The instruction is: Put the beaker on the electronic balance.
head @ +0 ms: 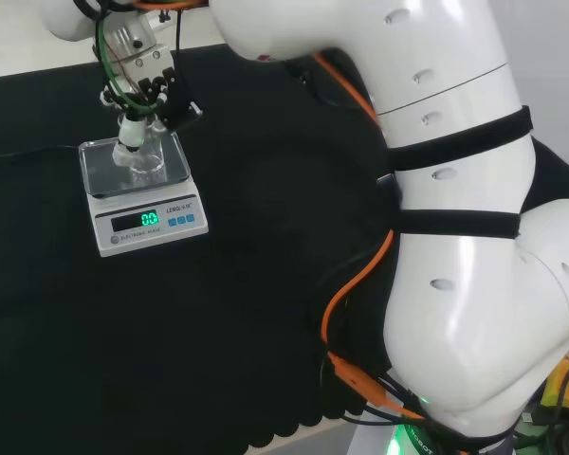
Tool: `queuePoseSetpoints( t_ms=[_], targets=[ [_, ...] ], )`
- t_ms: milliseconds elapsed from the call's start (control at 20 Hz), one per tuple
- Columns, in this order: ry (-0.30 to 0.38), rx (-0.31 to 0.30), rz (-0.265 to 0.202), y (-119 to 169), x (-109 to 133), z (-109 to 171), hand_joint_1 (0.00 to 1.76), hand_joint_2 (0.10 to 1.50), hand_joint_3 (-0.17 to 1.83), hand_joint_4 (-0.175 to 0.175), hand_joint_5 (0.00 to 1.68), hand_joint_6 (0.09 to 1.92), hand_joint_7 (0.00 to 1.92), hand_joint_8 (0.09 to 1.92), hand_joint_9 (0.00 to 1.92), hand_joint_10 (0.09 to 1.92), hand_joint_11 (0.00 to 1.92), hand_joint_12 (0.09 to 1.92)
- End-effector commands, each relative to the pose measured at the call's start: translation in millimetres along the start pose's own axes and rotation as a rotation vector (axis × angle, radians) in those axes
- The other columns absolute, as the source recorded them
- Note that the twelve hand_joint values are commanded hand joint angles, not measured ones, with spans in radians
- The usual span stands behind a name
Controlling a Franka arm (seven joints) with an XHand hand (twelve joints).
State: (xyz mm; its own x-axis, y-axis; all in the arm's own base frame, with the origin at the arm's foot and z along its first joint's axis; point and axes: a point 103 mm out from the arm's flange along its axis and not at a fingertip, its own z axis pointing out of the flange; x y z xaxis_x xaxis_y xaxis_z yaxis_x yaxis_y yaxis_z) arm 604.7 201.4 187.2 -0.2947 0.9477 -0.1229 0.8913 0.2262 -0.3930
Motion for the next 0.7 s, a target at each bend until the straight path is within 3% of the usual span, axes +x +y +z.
queuePoseSetpoints(
  t_ms=[50, 300, 700],
  targets=[
    [-0.002, -0.025, 0.006, -17, -5, -13, 0.72, 0.55, 0.22, 0.006, 0.0, 0.09, 0.0, 0.09, 0.02, 0.83, 0.0, 1.27],
    [0.014, -0.025, 0.01, -29, -9, -18, 0.64, 0.58, 0.1, 0.031, 0.0, 0.09, 0.0, 0.09, 0.0, 0.46, 0.0, 0.96],
    [0.028, -0.044, 0.016, -45, -19, -28, 0.61, 0.58, 0.05, 0.042, 0.0, 0.09, 0.0, 0.09, 0.0, 0.39, 0.0, 0.87]
  ],
)
